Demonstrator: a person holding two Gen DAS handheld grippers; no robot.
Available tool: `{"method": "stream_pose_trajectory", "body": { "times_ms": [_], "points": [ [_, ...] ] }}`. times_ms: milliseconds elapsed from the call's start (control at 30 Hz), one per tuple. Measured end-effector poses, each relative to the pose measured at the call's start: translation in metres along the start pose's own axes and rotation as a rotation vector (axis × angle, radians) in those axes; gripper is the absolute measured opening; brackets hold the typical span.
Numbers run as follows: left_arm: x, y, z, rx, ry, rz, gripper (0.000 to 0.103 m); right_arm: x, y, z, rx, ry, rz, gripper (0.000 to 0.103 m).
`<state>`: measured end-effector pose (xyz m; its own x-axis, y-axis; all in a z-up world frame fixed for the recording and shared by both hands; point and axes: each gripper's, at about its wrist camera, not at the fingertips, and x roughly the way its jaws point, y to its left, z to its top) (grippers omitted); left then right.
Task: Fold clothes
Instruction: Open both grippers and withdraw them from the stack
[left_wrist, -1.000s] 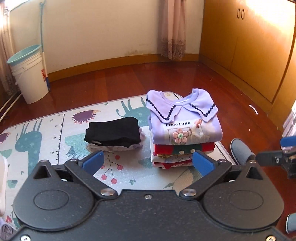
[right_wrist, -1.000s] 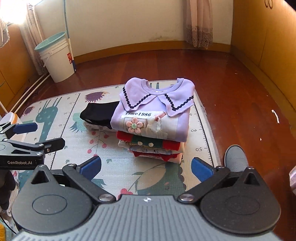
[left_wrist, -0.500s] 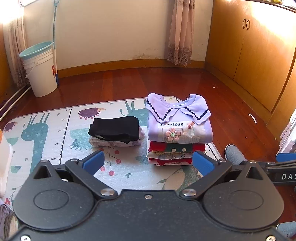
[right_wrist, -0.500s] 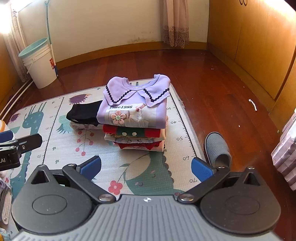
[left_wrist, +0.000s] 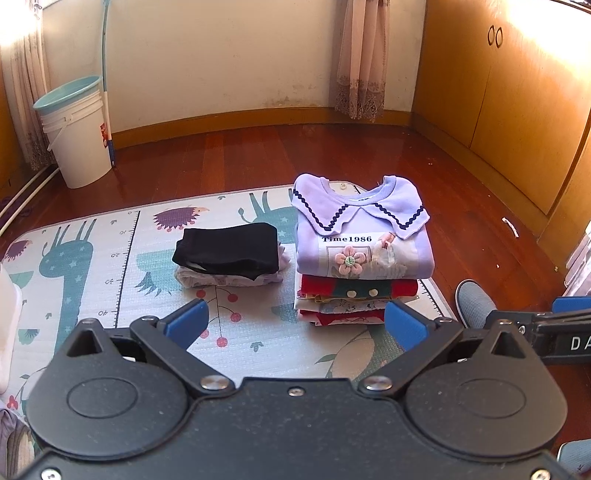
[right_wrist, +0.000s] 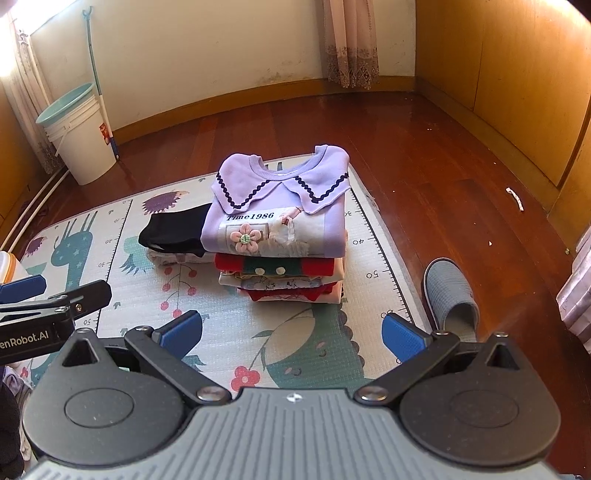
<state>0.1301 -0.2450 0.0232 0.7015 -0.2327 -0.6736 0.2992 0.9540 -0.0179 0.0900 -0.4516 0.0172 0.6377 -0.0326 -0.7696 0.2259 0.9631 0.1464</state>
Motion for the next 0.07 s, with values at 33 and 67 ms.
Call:
{"method": "stream_pose_trajectory", "body": {
  "times_ms": [33, 67],
  "points": [
    [0.0001, 0.0003, -0.0002, 0.001, -0.006, -0.001, 0.103, 0.0006, 0.0003, 0.0001, -0.001, 0.001, 0.0, 0.103],
    [0.0004, 0.0011, 0.0, -0.002, -0.008, -0.004, 0.103, 0.0011, 0.0005, 0.0001, -0.002, 0.001, -0.001, 0.103]
  ]
}}
